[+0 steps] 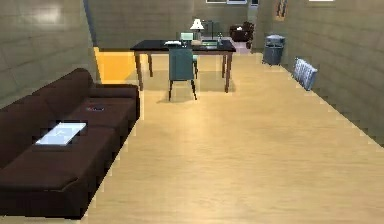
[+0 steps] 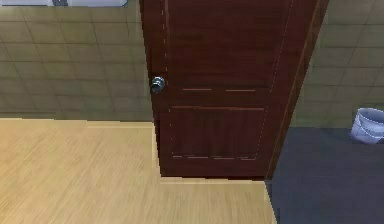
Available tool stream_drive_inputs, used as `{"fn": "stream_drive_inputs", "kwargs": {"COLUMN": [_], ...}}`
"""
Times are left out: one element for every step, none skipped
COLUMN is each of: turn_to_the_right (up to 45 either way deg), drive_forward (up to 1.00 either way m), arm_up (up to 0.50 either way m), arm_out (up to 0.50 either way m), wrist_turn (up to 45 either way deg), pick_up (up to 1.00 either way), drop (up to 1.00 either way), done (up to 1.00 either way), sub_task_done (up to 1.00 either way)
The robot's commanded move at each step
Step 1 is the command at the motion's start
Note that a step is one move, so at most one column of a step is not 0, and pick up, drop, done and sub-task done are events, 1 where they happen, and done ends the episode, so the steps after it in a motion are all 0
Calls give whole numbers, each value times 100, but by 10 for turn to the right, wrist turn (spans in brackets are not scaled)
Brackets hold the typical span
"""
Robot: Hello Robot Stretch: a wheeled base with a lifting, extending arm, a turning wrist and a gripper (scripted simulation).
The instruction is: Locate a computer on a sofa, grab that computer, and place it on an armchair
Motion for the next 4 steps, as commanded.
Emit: {"fn": "stream_drive_inputs", "kwargs": {"turn_to_the_right": [-30, 0, -360, 0], "drive_forward": [0, 45, 0, 55], "arm_up": [0, 0, 0, 0], "arm_out": [0, 0, 0, 0], "wrist_turn": [0, 0, 0, 0], "pick_up": [0, 0, 0, 0], "drop": [0, 0, 0, 0], "done": [0, 0, 0, 0], "sub_task_done": [0, 0, 0, 0]}}
